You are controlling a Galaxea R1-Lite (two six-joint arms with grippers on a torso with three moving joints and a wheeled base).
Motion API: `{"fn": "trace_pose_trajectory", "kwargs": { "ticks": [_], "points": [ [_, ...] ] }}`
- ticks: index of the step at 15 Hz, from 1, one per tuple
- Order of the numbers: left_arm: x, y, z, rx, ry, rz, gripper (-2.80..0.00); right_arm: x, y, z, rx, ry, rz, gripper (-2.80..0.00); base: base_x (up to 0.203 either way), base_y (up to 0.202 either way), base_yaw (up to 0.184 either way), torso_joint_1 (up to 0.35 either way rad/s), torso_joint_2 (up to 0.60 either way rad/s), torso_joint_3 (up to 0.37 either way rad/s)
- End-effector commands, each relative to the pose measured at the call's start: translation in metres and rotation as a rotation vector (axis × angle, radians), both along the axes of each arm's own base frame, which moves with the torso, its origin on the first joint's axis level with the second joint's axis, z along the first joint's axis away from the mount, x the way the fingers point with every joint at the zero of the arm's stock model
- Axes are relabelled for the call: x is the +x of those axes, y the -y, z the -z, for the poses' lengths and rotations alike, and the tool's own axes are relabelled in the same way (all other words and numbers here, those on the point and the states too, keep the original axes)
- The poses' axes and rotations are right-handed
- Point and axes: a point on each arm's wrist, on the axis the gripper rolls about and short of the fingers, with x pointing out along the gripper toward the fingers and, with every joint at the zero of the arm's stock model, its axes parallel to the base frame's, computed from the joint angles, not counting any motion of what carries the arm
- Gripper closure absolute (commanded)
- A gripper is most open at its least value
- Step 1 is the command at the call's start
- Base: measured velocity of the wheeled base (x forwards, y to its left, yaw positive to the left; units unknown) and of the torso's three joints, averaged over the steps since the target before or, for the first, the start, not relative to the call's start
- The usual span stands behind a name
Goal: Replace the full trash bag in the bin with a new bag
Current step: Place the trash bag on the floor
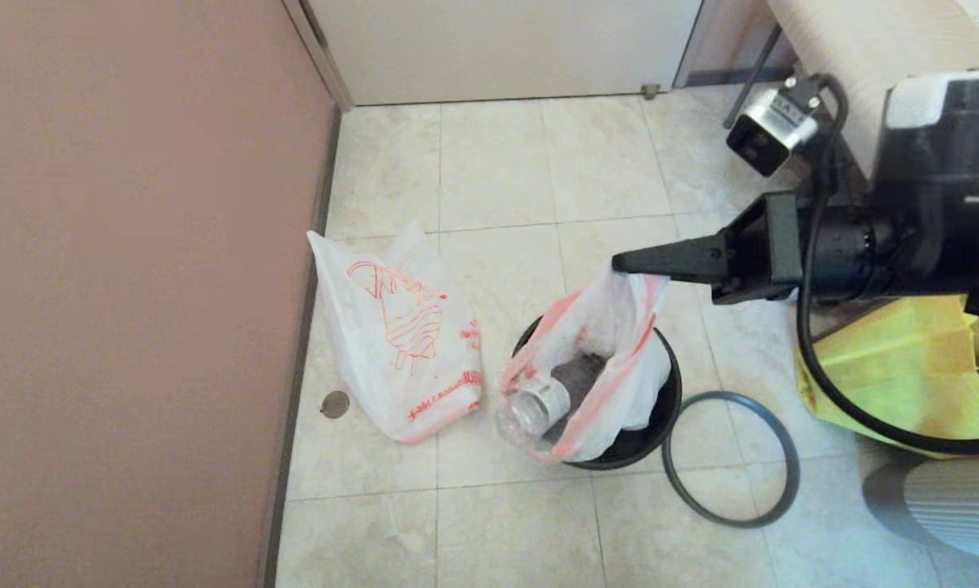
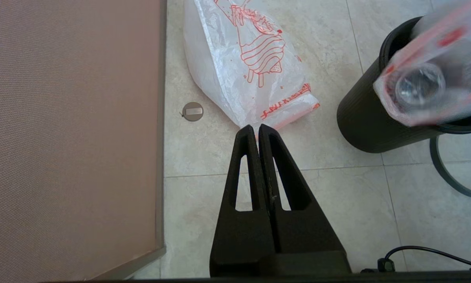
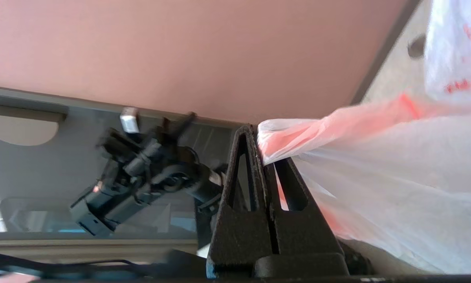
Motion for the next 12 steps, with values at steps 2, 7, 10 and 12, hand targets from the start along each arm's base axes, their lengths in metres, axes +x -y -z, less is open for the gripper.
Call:
{"fn": "trace_pose_trajectory", "kwargs": {
  "ticks": [2, 7, 10, 12],
  "points": [
    [0.000, 0.000, 0.000, -0.001, 0.002, 0.000, 0.00, -0.039, 0.003, -0.052, 0.037, 0.090, 0.039, 0.00, 0.000, 0.000, 0.000, 0.000, 0.00, 0.000],
    [0.000, 0.000, 0.000, -0.001, 0.000, 0.000, 0.00, -0.072, 0.008, -0.120, 0.079, 0.172, 0.237, 0.00, 0.000, 0.000, 0.000, 0.000, 0.00, 0.000],
    [0.000, 0.000, 0.000, -0.001, 0.001, 0.000, 0.00, -0.084, 0.019, -0.157, 0.117, 0.229, 0.319, 0.00, 0.000, 0.000, 0.000, 0.000, 0.00, 0.000],
    [0.000, 0.000, 0.000, -0.001, 0.000, 0.000, 0.00, -0.073, 0.025, -0.161, 0.063, 0.364, 0.467, 0.00, 0.000, 0.000, 0.000, 0.000, 0.00, 0.000]
  ]
}}
